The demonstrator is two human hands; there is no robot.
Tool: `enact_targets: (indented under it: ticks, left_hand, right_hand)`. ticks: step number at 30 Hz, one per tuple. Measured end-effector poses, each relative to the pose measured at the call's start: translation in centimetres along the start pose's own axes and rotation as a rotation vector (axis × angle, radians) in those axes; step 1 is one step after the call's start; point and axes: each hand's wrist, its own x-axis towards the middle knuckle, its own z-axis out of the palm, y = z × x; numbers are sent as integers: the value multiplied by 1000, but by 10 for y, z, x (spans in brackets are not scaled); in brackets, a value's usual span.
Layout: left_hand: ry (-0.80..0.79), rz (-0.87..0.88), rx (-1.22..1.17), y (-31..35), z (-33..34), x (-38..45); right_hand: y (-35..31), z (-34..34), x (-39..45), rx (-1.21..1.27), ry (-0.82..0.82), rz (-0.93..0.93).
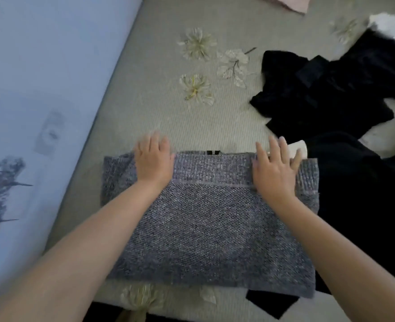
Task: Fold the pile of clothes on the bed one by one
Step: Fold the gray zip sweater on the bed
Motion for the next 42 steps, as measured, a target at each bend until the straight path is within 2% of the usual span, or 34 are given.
enact_targets:
  ticks: [2, 5, 9, 13, 18, 23, 27, 32, 34, 36, 40, 42]
  left_hand:
    - [-48, 72, -119, 6, 21, -25]
    - [-114, 116, -108, -3, 41, -56]
    - [-221, -154, -64, -37, 60, -60]
    - [-221, -237, -55, -35, 69, -50]
    - [-274, -317, -1, -31, 77, -42]
    - [-339, -295, 1, -34, 76, -36]
    - [-362, -249, -101, -39, 63, -39]
    - [-193, 3, -217, -45, 46, -90]
    - [-246, 122, -194, -40, 43, -125]
    - [-377, 168, -122, -38, 48, -155]
    - [-441, 112, -61, -39, 59, -165]
    - [-423, 100, -78, -36, 57, -162]
  right_hand:
    - [-14, 16, -21, 68, 120, -110]
    - [-30, 37, -43, 58, 60, -238]
    - [-39, 62, -26, 93, -20, -222]
    - [-43, 79, -1, 119, -171, -184]
    - [-41, 83, 8, 125, -195, -162]
    - [-41, 86, 14, 72, -287, -153]
    - [-38, 81, 9, 110, -333, -162]
    - [-34, 63, -43, 355, -138, -114]
    - [-38, 58, -82, 383, -57, -144]
    - [-42, 58, -121, 326, -34, -200]
    - [-60, 57, -155, 87, -242, -255]
    - [-76, 66, -167, -40, -384, -437]
